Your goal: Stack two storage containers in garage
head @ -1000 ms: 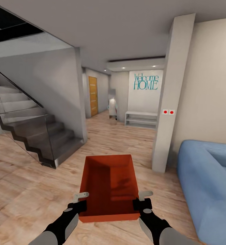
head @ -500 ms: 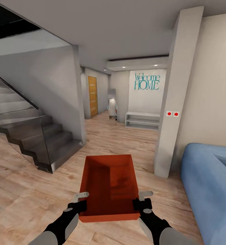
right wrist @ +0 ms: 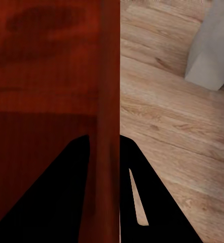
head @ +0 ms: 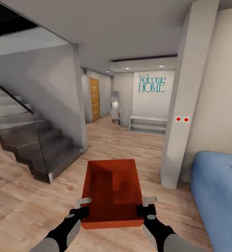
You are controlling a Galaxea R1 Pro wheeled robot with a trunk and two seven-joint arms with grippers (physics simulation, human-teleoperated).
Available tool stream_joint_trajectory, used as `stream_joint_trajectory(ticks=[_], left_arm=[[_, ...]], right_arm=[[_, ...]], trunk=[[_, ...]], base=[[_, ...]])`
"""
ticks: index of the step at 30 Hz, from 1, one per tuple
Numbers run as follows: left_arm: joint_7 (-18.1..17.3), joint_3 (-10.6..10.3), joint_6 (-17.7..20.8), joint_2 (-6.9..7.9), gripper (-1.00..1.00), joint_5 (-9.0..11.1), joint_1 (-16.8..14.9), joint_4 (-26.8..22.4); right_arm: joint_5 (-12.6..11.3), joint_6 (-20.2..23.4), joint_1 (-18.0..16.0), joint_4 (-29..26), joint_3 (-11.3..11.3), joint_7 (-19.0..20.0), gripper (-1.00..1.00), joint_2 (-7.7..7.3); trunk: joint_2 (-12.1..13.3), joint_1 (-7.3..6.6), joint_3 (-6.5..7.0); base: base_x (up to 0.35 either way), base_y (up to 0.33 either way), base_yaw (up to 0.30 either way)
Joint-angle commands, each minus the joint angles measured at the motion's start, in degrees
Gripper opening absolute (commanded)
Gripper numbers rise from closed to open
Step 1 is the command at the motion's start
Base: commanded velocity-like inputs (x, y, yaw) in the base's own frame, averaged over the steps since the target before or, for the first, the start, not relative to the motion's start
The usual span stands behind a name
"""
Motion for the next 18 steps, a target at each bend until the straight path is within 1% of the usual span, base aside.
stream_joint_trajectory(ticks=[1,18], left_arm=[[3.16,-0.25,0.33,1.68,-1.00,0.51,0.02,0.09],[3.16,-0.32,0.33,1.77,-1.00,0.55,0.02,-0.08]], right_arm=[[0.60,-0.88,-0.12,-0.14,-0.99,-0.45,-1.00,-0.05],[0.60,-0.89,-0.12,-0.14,-0.98,-0.49,-1.00,-0.06]], trunk=[[-0.05,0.04,-0.07],[-0.05,0.04,-0.07]], base=[[0.324,0.000,0.000],[0.324,0.000,0.000]])
